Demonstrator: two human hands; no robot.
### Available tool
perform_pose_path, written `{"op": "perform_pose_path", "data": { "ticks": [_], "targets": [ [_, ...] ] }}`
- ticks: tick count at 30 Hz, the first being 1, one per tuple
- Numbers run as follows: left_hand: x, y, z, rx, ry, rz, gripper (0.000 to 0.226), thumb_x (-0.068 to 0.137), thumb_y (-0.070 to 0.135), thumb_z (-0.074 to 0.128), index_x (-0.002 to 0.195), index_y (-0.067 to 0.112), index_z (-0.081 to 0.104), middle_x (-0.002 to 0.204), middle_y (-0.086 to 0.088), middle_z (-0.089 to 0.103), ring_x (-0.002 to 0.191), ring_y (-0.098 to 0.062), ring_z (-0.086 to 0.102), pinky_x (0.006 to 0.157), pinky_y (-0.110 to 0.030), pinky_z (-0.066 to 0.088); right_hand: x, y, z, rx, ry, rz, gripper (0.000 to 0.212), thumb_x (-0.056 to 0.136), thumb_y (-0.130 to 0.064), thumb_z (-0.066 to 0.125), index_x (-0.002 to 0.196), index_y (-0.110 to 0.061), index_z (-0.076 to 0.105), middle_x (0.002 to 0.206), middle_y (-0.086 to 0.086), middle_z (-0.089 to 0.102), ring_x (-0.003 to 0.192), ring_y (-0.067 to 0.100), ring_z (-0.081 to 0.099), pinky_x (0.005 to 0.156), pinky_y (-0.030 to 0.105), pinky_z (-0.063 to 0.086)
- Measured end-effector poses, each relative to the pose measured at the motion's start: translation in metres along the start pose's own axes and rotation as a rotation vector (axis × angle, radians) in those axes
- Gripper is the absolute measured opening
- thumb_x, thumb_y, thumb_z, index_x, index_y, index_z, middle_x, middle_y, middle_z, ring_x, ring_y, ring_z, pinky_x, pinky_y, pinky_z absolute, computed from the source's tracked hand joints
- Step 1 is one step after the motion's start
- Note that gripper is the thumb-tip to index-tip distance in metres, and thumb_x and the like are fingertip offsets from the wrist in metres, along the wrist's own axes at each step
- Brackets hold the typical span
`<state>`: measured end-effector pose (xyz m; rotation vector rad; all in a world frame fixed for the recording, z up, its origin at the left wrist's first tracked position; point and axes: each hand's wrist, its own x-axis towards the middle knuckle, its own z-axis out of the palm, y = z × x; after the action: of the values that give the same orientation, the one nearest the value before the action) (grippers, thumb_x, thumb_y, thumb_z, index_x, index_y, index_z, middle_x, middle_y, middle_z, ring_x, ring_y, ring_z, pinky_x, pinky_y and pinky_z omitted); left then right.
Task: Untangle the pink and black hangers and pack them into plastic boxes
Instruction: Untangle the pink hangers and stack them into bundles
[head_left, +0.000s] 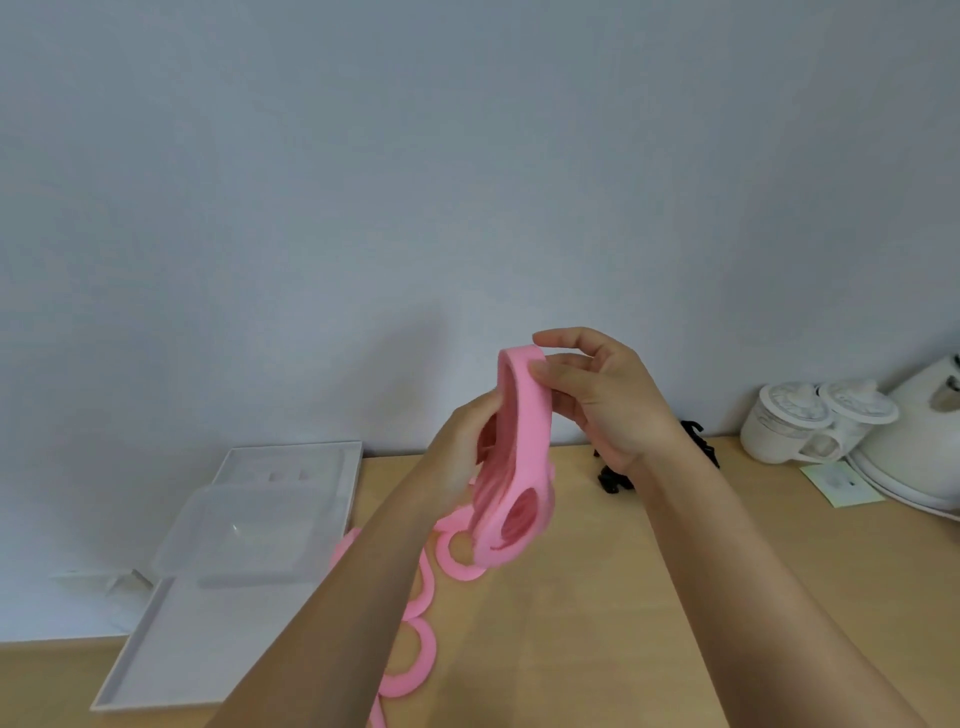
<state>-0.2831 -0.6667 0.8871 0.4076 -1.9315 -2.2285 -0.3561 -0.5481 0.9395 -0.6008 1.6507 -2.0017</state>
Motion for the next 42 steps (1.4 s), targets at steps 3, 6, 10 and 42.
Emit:
{"op": "perform_pose_path", "data": {
  "ticks": [3,6,10,42],
  "targets": [
    [0.002,-0.011,0.011,0.066,-0.085,0.066,0.066,0.064,0.067,0.055,0.099,0.011,0.058,0.097,-0.017,0.058,0.081,-0.024,0.055,0.069,-0.028,0.045,0.001,-0.003,-0.011,0.01,0.067,0.029,0.018,0.086,0.002,0.058,0.101,-0.01,0.059,0.085,0.009,0.063,0.072,0.017,0.063,0.07,0.025,0.055],
    [0.002,-0.016,0.033,0.246,-0.091,0.071,0.066,0.053,0.057,0.065,0.106,0.019,0.054,0.097,-0.005,0.062,0.081,-0.016,0.059,0.072,-0.033,0.05,-0.001,-0.009,-0.03,-0.002,0.098,0.089,0.015,0.086,-0.001,0.06,0.096,-0.012,0.059,0.091,0.013,0.063,0.069,0.018,0.065,0.068,0.028,0.056],
    [0.006,-0.022,0.064,0.281,-0.06,0.015,0.067,0.062,0.032,0.079,0.119,0.016,0.049,0.087,0.009,0.06,0.077,-0.006,0.06,0.066,-0.02,0.046,-0.008,-0.012,-0.054,-0.027,0.109,0.136,0.014,0.087,-0.002,0.06,0.095,-0.012,0.059,0.098,0.018,0.063,0.077,0.023,0.066,0.074,0.032,0.056],
    [0.092,-0.184,0.256,0.014,0.067,-0.584,0.019,0.088,0.013,0.063,0.101,0.0,0.062,0.084,-0.01,0.064,0.072,-0.021,0.063,0.07,-0.032,0.052,-0.079,0.135,-0.303,-0.496,0.187,0.681,0.016,0.074,-0.009,0.064,0.09,-0.014,0.064,0.083,-0.001,0.065,0.075,0.015,0.061,0.064,0.028,0.049]
  ]
}}
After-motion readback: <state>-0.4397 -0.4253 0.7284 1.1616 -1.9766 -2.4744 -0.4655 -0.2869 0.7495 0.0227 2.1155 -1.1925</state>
